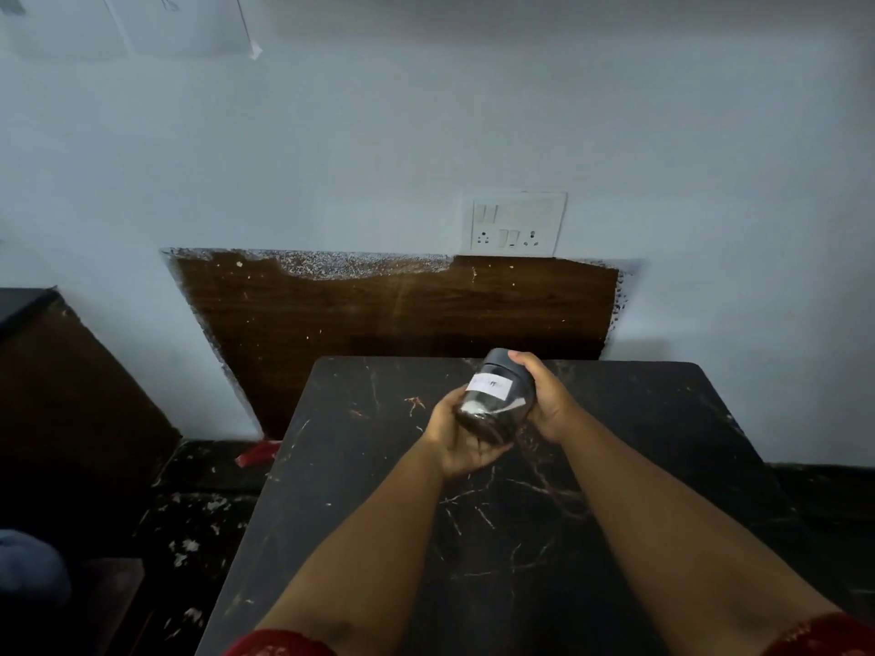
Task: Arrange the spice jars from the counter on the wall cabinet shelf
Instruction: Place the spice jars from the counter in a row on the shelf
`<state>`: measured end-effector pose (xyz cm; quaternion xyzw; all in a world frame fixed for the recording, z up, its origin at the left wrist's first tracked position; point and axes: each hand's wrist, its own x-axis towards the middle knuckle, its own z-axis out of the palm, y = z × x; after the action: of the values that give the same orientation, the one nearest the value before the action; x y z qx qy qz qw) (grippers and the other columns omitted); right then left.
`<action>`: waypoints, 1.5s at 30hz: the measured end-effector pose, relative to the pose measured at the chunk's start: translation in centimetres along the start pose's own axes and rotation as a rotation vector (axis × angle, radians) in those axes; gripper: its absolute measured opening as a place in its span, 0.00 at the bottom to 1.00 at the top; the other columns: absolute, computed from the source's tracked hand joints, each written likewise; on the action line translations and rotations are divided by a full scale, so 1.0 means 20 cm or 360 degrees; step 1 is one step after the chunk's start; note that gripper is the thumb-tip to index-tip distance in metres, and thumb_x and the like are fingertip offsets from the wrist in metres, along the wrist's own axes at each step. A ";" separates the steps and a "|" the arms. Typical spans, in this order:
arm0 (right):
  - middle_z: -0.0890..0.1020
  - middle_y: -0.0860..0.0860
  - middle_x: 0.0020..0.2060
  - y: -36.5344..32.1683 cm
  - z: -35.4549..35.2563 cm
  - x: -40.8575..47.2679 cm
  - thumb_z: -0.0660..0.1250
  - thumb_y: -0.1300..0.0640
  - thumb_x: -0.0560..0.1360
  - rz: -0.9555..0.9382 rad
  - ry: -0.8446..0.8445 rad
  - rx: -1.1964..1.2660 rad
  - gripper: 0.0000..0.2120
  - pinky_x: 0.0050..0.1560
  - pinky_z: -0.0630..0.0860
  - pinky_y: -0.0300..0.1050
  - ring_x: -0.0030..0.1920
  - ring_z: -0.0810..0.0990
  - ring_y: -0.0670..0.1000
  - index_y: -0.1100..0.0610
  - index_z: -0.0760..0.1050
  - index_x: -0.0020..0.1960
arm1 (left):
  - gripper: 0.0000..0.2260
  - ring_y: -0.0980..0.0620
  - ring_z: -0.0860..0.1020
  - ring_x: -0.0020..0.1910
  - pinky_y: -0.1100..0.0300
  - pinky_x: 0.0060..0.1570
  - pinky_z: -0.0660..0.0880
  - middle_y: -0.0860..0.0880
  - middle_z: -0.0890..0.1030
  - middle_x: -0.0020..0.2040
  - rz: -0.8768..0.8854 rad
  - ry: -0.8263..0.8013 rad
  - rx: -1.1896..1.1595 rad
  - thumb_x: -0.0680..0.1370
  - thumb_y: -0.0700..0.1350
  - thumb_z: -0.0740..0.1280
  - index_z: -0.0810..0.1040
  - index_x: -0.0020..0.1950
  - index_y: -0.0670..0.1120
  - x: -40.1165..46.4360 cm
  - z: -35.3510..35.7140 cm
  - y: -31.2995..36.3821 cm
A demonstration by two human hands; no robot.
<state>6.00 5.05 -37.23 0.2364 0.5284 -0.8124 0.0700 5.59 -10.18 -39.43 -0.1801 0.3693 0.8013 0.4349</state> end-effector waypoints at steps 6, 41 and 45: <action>0.83 0.58 0.46 0.02 -0.08 -0.12 0.69 0.46 0.74 -0.0023 0.0070 0.0305 0.20 0.46 0.77 0.50 0.46 0.81 0.57 0.60 0.78 0.58 | 0.22 0.43 0.80 0.53 0.50 0.51 0.79 0.39 0.83 0.56 0.0058 -0.0119 0.0161 0.78 0.55 0.62 0.77 0.64 0.42 -0.04 0.05 -0.02; 0.79 0.50 0.61 -1.21 -0.03 -0.61 0.80 0.48 0.63 -0.1609 0.0976 -0.0896 0.49 0.56 0.76 0.43 0.57 0.79 0.52 0.45 0.55 0.75 | 0.15 0.51 0.75 0.60 0.55 0.62 0.70 0.48 0.79 0.60 0.1335 -0.0435 0.1179 0.83 0.50 0.56 0.72 0.66 0.46 -0.33 1.49 0.51; 0.80 0.47 0.57 -1.58 -0.08 -0.74 0.81 0.47 0.62 -0.1858 0.1041 -0.0937 0.50 0.49 0.73 0.36 0.52 0.78 0.46 0.46 0.56 0.75 | 0.14 0.49 0.77 0.59 0.53 0.62 0.73 0.47 0.79 0.59 0.1671 -0.0380 0.1314 0.81 0.52 0.62 0.71 0.64 0.49 -0.42 1.83 0.61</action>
<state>7.94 18.15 -4.91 0.1181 0.7587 -0.4295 -0.4753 1.24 8.28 -4.70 0.2938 0.6330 0.7138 0.0591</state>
